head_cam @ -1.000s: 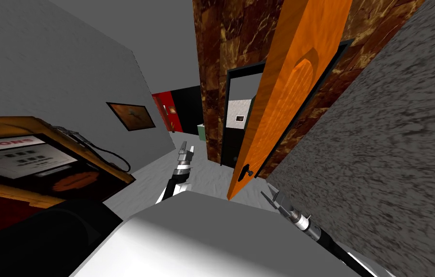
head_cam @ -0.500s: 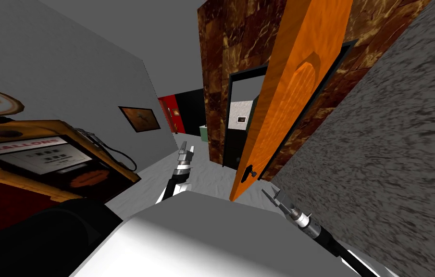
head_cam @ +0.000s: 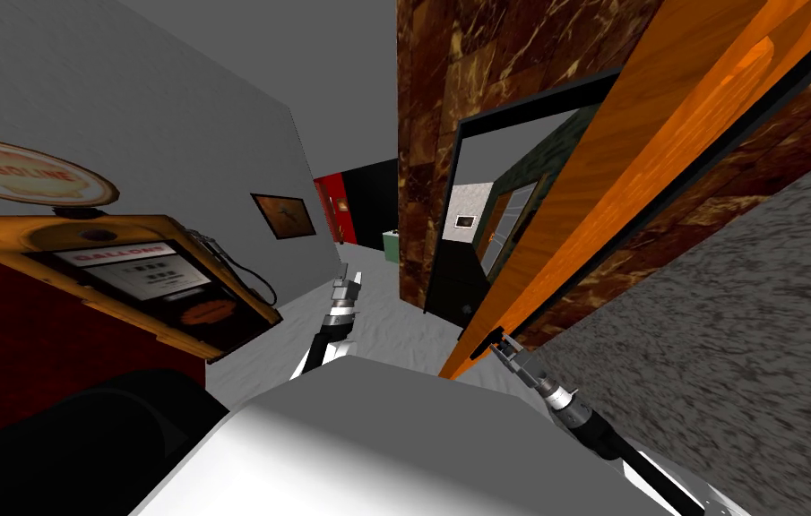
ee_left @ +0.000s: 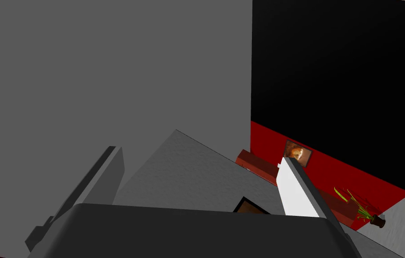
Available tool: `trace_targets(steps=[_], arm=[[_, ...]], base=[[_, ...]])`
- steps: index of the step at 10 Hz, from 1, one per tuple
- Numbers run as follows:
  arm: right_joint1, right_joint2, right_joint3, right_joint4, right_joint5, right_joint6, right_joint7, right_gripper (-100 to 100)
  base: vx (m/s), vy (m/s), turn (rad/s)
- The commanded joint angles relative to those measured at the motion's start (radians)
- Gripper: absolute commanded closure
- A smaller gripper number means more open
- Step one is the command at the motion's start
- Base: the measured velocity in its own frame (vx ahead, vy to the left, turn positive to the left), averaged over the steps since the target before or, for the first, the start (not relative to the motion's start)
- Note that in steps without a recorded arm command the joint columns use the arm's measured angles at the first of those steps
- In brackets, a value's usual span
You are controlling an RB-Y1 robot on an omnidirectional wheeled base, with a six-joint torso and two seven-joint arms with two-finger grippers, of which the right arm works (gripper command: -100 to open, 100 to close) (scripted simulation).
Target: Pull the door open
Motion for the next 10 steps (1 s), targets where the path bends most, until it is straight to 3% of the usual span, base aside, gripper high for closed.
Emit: trace_targets(steps=[1,6,7,10], arm=[[0.001,0.0,0.001,-0.001,0.001,-0.001,0.001,100],[0.001,0.0,0.001,-0.001,0.001,-0.001,0.001,100],[-0.003,-0.001,0.011,0.017,0.014,-0.029,-0.007,100],[-0.006,-0.002,0.03,0.047,0.038,-0.076,-0.018,100]], base=[[0.002,-0.004,-0.027],[-0.004,-0.004,0.001],[-0.015,-0.023,-0.052],[-0.043,-0.073,-0.048]])
